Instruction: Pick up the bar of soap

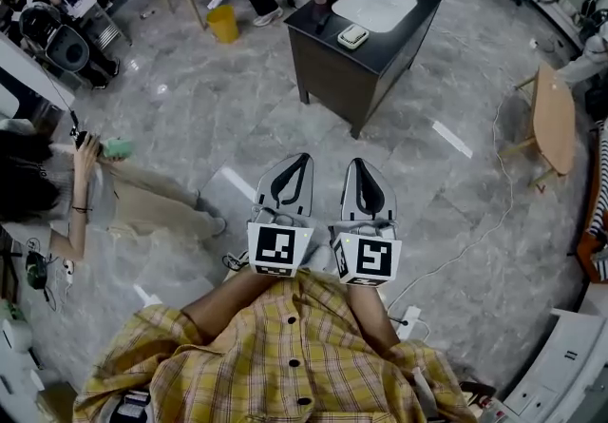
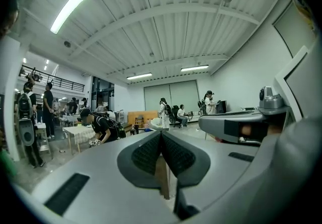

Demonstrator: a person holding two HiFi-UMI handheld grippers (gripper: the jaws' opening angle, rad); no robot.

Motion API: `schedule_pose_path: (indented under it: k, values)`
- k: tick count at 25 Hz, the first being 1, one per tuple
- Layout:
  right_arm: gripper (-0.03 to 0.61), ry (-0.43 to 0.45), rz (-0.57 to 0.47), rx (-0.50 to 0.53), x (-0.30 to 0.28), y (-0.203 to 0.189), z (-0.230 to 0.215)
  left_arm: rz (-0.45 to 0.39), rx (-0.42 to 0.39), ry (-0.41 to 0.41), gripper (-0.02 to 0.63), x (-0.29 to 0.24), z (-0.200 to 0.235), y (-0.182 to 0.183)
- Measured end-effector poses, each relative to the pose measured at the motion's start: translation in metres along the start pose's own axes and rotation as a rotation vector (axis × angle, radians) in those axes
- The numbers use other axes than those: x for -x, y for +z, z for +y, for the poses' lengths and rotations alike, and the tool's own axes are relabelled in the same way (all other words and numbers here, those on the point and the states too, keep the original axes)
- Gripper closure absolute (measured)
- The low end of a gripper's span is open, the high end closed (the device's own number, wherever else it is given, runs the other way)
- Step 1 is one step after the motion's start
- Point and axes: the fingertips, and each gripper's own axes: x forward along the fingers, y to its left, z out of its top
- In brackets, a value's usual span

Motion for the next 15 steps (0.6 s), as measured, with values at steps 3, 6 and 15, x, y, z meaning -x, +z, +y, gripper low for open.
schedule_pose_path:
  k: [3,6,15]
  values:
    - [0.558,-0.011,-0.021,-0.007,-0.003,0.002,-0.016,-0.001,0.001,0.005,0.601,-0.011,-0.005,-0.001]
    - [0.558,-0.013,-0.031,-0.002,-0.009,0.005,-0.024,-0.006,-0.004,0.008,0.601,-0.02,-0.008,0.0]
    - [0.558,-0.01,-0.03,0.058,-0.06,0.007,-0.049,-0.04,0.025,-0.006,0.601,-0.075,0.009,0.002]
